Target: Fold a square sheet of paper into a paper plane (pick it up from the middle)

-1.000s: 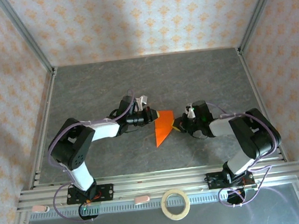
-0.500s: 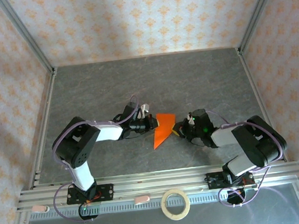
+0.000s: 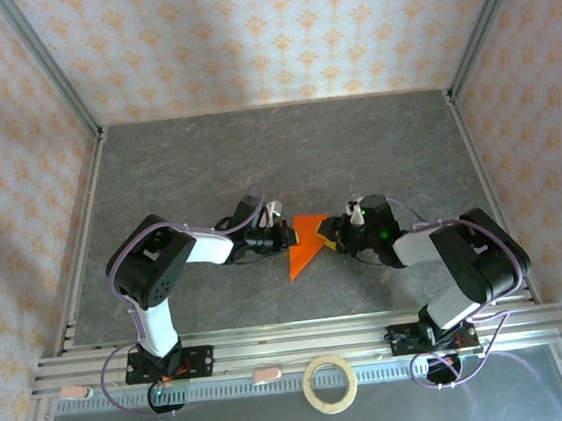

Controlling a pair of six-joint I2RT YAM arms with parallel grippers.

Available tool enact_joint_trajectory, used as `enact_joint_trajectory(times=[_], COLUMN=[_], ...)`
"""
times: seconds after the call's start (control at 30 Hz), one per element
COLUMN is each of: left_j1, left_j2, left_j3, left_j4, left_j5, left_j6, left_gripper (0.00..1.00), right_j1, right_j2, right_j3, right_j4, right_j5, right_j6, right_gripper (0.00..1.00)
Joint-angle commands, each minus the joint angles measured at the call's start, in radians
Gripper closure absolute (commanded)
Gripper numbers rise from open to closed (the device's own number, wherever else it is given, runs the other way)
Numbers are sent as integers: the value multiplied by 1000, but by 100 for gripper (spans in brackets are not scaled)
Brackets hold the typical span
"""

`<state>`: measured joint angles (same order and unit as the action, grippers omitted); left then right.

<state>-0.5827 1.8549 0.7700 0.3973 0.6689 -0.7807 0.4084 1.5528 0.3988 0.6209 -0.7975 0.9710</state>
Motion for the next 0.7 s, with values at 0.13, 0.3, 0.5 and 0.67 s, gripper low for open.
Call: enact_joint_trajectory(times=[0.13,0.3,0.5,0.67], left_j1=[-7,-8,-8,-8], left_j2=[52,52,50,51], left_j3=[12,16,13,17], left_j4=[-78,-83,-72,-76], left_j5=[-38,-37,-34,-32], left_j6=[47,52,46,47], left_gripper=[100,100,100,100], right_j1=[-29,-47,-60,-60], right_j2=[71,112,155,165], right_j3=[106,148,168,179], right_j4=[-110,-172,-179,-175], right_j5=[-85,-101,-117,-121], right_j6=[-165,-227,-247,-251], right_gripper=[67,68,76,82])
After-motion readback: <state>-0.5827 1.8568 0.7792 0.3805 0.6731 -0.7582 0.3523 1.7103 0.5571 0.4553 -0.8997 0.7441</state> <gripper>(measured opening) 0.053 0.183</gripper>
